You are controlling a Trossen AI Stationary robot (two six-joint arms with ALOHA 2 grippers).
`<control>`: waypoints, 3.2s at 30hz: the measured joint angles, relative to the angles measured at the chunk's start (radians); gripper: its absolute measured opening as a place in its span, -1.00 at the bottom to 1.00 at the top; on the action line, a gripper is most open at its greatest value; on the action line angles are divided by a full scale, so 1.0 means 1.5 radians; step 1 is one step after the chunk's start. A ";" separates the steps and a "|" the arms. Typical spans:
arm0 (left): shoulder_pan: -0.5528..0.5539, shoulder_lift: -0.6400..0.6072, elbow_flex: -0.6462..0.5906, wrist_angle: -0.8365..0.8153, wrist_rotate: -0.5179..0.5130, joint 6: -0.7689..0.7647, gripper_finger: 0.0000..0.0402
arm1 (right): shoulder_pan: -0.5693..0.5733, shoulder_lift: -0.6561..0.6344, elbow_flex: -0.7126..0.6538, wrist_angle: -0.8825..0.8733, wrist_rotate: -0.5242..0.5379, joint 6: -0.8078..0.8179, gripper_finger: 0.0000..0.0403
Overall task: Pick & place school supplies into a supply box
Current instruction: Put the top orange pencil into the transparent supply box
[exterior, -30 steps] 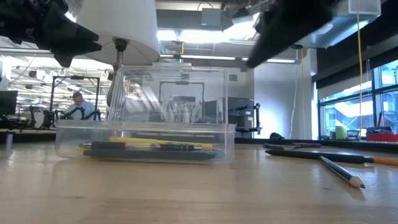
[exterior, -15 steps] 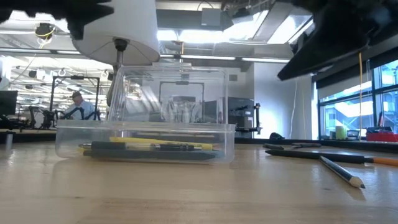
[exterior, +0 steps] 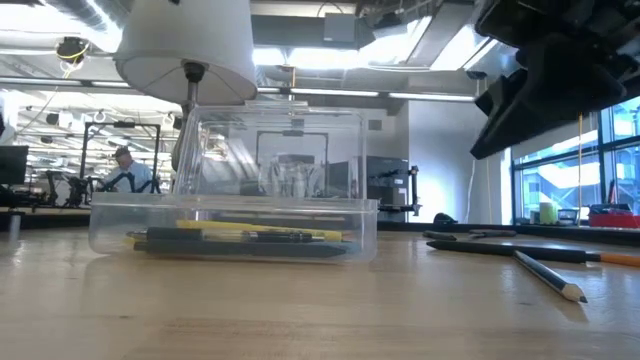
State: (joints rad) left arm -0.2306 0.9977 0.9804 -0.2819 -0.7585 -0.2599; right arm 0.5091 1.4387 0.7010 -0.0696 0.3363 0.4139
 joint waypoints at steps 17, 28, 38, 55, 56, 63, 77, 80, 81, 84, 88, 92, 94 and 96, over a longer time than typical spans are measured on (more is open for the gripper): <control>0.256 0.411 0.352 -0.222 0.290 -0.064 -0.36 | 0.000 0.000 0.000 -0.109 -0.001 0.021 -0.43; 0.312 0.587 0.370 -0.221 0.363 -0.085 -0.36 | 0.000 0.000 0.000 -0.140 -0.001 0.040 -0.43; 0.321 0.679 0.370 -0.214 0.403 -0.099 -0.36 | 0.000 0.000 0.000 -0.139 0.000 0.051 -0.43; 0.321 0.714 0.370 -0.213 0.420 -0.092 -0.36 | 0.000 0.000 0.000 -0.138 0.002 0.051 -0.43; 0.321 0.719 0.368 -0.221 0.420 -0.092 -0.36 | 0.000 0.000 0.000 -0.137 0.002 0.051 -0.43; 0.321 0.758 0.369 -0.214 0.435 -0.092 -0.36 | 0.000 0.001 -0.004 -0.136 0.002 0.049 -0.43; 0.320 0.773 0.372 -0.246 0.418 -0.027 -0.39 | 0.000 0.001 -0.004 -0.140 0.002 0.033 -0.43; 0.320 0.773 0.372 -0.262 0.418 -0.022 -0.47 | 0.000 0.001 -0.004 -0.141 0.002 0.033 -0.43; 0.320 0.773 0.372 -0.269 0.418 -0.020 -0.51 | 0.000 0.001 -0.004 -0.141 0.001 0.032 -0.43; 0.320 0.772 0.372 -0.291 0.417 0.003 -0.65 | 0.000 0.001 -0.004 -0.141 0.001 0.033 -0.43; 0.320 0.771 0.372 -0.324 0.423 0.020 -0.87 | 0.000 0.001 -0.004 -0.142 0.001 0.035 -0.43; 0.321 0.771 0.372 -0.357 0.422 0.031 -0.96 | 0.000 0.001 -0.004 -0.142 0.000 0.039 -0.43; 0.321 0.771 0.372 -0.382 0.417 0.031 -0.96 | 0.000 0.001 -0.004 -0.142 0.000 0.053 -0.43; 0.321 0.771 0.372 -0.415 0.410 0.031 -0.97 | 0.001 0.001 -0.004 -0.142 -0.004 0.061 -0.43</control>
State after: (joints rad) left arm 0.2504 2.1548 1.5377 -0.9050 -0.1428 -0.2137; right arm 0.5109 1.4399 0.6952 -0.2832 0.3310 0.5056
